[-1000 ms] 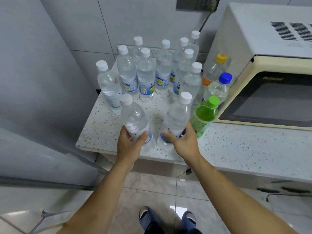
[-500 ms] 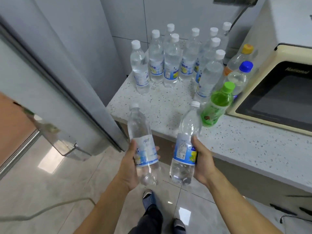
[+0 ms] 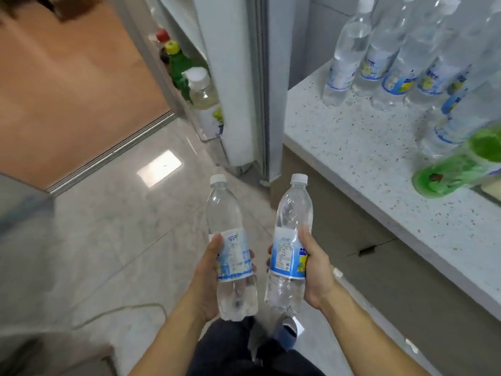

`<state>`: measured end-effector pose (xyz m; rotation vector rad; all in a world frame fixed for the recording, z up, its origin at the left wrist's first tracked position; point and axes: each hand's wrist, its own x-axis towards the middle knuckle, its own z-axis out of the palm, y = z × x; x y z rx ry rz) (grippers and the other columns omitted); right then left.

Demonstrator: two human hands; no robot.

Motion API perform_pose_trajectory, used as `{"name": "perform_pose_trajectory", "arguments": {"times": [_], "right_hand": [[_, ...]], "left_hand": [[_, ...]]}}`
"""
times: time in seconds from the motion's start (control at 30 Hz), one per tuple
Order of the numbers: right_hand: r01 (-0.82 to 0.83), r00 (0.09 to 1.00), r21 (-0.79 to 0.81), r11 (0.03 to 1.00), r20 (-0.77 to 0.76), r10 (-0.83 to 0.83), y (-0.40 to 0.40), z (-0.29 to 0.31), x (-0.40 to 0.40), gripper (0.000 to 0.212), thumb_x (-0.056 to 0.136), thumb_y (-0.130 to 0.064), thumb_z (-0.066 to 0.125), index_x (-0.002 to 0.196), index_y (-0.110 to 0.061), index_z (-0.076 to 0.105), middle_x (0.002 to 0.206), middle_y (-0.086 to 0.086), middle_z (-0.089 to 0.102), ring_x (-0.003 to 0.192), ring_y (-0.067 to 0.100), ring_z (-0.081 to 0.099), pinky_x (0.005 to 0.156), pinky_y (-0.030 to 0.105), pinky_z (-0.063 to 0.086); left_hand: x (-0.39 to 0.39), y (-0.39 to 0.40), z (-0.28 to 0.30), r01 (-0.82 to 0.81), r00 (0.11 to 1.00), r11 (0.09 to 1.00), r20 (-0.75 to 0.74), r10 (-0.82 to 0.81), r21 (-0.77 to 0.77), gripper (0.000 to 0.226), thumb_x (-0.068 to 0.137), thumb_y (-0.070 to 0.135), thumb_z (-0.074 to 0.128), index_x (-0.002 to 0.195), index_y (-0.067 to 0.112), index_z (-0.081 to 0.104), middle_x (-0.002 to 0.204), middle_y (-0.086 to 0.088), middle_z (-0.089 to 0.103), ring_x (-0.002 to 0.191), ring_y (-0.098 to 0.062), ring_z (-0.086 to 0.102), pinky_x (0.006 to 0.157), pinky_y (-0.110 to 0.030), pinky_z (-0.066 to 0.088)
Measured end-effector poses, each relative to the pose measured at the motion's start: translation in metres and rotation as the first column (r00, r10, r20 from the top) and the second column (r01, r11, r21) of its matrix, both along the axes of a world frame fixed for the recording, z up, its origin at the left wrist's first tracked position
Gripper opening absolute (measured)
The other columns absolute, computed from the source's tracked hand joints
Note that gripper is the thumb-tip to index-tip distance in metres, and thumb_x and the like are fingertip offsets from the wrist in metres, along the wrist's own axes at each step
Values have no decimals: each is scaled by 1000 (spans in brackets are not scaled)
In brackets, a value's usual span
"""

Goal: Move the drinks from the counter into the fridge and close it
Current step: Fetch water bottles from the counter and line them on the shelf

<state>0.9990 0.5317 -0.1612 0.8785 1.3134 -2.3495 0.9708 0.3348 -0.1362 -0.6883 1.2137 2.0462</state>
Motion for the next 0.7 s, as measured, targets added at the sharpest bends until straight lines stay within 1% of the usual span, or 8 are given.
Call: {"name": "perform_pose_trajectory", "arguments": {"times": [0.07, 0.17, 0.3, 0.4, 0.5, 0.57, 0.6, 0.7], "right_hand": [[-83, 997, 27, 996, -2, 83, -21, 2, -8, 61, 75, -71, 54, 86, -17, 82, 92, 14, 77, 81, 29, 75, 71, 34, 60], [-181, 983, 73, 981, -5, 182, -56, 7, -23, 63, 67, -77, 58, 89, -22, 81, 95, 15, 77, 87, 32, 75, 78, 37, 59], [-289, 957, 91, 953, 23, 288, -107, 10, -46, 63, 71, -72, 55, 92, -19, 81, 98, 16, 77, 90, 32, 75, 76, 34, 59], [-351, 936, 102, 931, 28, 350, -148, 13, -65, 70, 66, -75, 60, 99, -15, 78, 99, 16, 76, 90, 32, 75, 72, 32, 60], [-396, 918, 105, 912, 15, 397, -195, 17, -87, 71, 56, -77, 65, 90, -17, 81, 97, 16, 76, 87, 31, 75, 72, 34, 59], [-414, 910, 100, 905, 12, 415, -227, 21, -103, 71, 55, -78, 66, 88, -17, 81, 96, 16, 76, 86, 31, 75, 71, 34, 59], [-421, 907, 102, 901, 10, 422, -243, 23, -111, 73, 55, -78, 67, 89, -16, 81, 97, 17, 76, 86, 31, 75, 71, 35, 59], [-435, 899, 115, 893, -5, 438, -289, 28, -134, 71, 58, -78, 66, 90, -16, 81, 96, 17, 76, 84, 30, 75, 69, 33, 59]], "left_hand": [[4, -21, 2, -59, 998, 998, -27, 59, -9, 69, 63, 64, 73, 102, 6, 74, 87, -16, 72, 67, -26, 71, 59, -39, 59], [5, -54, 4, -125, 991, 992, -39, 126, 28, 76, 35, 65, 90, 88, 11, 81, 84, -15, 72, 65, -25, 70, 59, -38, 60], [1, -102, 2, -236, 971, 969, -30, 239, 72, 79, 32, 63, 91, 89, 9, 80, 86, -15, 72, 66, -26, 70, 61, -38, 60], [-8, -140, 4, -285, 955, 955, -60, 290, 77, 76, 35, 67, 89, 88, 13, 81, 86, -14, 73, 68, -25, 71, 62, -37, 60], [-23, -183, 9, -316, 941, 947, -104, 321, 60, 68, 51, 70, 81, 90, 14, 80, 84, -13, 72, 68, -23, 71, 62, -36, 60], [-34, -215, 12, -343, 933, 939, -108, 344, 30, 61, 70, 67, 65, 98, 13, 76, 84, -12, 73, 68, -23, 71, 62, -35, 60], [-40, -231, 13, -352, 929, 936, -115, 351, 13, 60, 75, 64, 58, 105, 13, 72, 85, -12, 73, 69, -22, 72, 61, -35, 60], [-59, -275, 19, -373, 918, 928, -142, 370, 10, 63, 76, 61, 53, 113, 12, 66, 85, -12, 74, 69, -22, 72, 60, -35, 60]]}}
